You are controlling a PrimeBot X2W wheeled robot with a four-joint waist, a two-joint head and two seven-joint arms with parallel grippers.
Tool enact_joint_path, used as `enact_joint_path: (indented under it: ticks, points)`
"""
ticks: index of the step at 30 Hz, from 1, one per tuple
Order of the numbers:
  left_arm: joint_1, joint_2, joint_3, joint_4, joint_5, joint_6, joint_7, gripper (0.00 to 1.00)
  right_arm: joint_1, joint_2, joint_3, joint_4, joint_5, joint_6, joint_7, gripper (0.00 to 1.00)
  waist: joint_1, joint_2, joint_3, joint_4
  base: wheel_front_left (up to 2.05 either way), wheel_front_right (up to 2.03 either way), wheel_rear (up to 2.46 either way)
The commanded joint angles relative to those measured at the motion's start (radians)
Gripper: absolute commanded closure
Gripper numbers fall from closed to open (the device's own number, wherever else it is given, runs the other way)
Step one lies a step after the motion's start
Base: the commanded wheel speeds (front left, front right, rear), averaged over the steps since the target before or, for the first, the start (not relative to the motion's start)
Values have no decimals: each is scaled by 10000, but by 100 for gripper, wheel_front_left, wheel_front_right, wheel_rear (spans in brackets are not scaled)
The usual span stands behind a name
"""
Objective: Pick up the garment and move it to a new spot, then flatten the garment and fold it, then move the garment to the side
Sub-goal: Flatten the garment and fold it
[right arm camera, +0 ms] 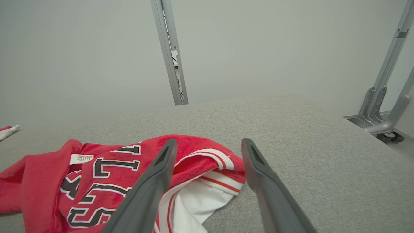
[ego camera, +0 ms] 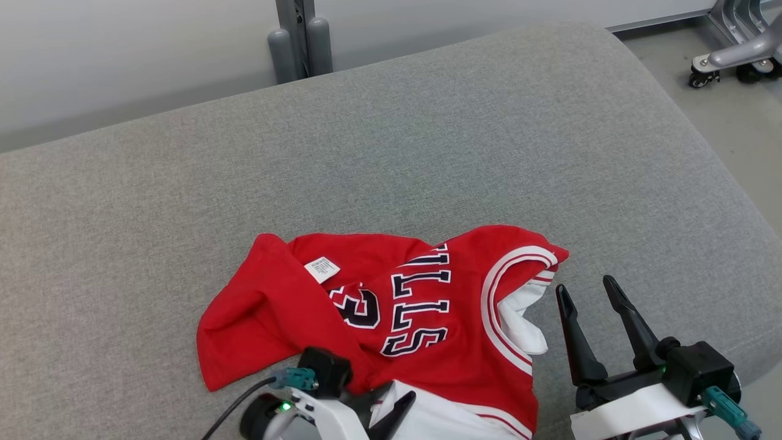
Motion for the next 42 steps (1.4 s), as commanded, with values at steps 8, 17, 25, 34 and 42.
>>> enact_joint_path:
  ticks: [8,17,25,34,42]
  points:
    - [-1046,708,356,-765,700,327,40,0,-154,-45,33,61,60,1,-50,0,0,0,-61,3,0,0,0]
    - [-3448,489,817,648,1097,133,534,0,-500,-44,386,-72,288,1,-50,0,0,0,452,-746,0,0,0]
    - [-5099,623,322,3649,1524,-924,1264,0,-510,-42,524,-154,584,1,-51,0,0,0,1095,-1772,0,0,0]
    - [-5303,871,-511,4831,1029,-1787,2831,29,-391,-41,502,-225,747,1,-50,0,0,0,1247,-1992,0,0,0]
    - [-5095,1129,-1279,3883,403,-1936,3523,100,-539,-44,393,-209,646,1,-51,0,0,0,1110,-1688,0,0,0]
